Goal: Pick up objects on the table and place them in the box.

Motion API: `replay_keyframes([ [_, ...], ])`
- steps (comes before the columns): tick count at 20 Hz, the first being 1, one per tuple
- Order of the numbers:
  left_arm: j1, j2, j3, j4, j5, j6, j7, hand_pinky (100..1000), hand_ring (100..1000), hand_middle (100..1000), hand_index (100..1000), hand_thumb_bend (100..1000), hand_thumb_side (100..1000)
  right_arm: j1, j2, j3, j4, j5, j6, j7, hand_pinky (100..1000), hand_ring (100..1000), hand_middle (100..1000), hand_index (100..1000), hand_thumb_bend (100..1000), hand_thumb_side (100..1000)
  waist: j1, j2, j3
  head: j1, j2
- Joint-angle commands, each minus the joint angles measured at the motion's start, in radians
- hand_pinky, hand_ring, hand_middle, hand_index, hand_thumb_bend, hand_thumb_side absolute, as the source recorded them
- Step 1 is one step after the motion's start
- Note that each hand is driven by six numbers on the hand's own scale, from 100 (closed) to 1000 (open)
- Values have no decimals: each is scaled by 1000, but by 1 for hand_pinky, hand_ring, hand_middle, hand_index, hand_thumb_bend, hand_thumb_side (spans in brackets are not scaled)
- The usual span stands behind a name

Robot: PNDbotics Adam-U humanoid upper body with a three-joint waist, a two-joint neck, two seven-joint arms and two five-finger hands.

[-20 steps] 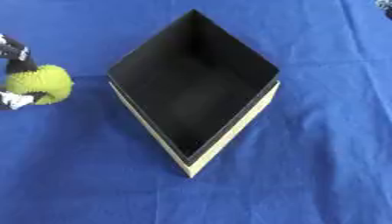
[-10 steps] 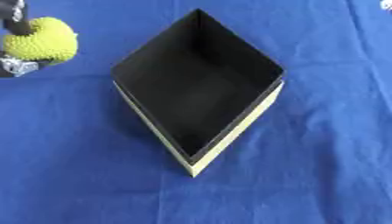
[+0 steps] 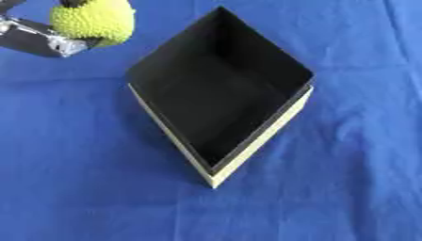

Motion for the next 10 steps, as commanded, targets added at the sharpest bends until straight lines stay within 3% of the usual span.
replay_keyframes([
  [1, -30, -17, -14, -2, 18, -15, -45, 336, 390, 339, 484, 319, 100, -19, -12, -15, -26, 11, 6, -13, 821, 788, 668, 832, 100, 100, -19, -173, -4, 5, -3],
  [5, -38, -44, -31, 4, 16, -37, -83, 394, 434, 395, 548, 359, 100, -21, -7, -27, -31, 16, 18, -29, 821, 789, 665, 832, 100, 100, -20, -172, -14, 0, -7],
  [10, -55, -83, -56, 2, 35, -54, -107, 405, 448, 415, 573, 374, 100, -21, 4, -40, -27, 16, 32, -48, 823, 795, 660, 834, 100, 100, -22, -169, -25, 2, -9],
])
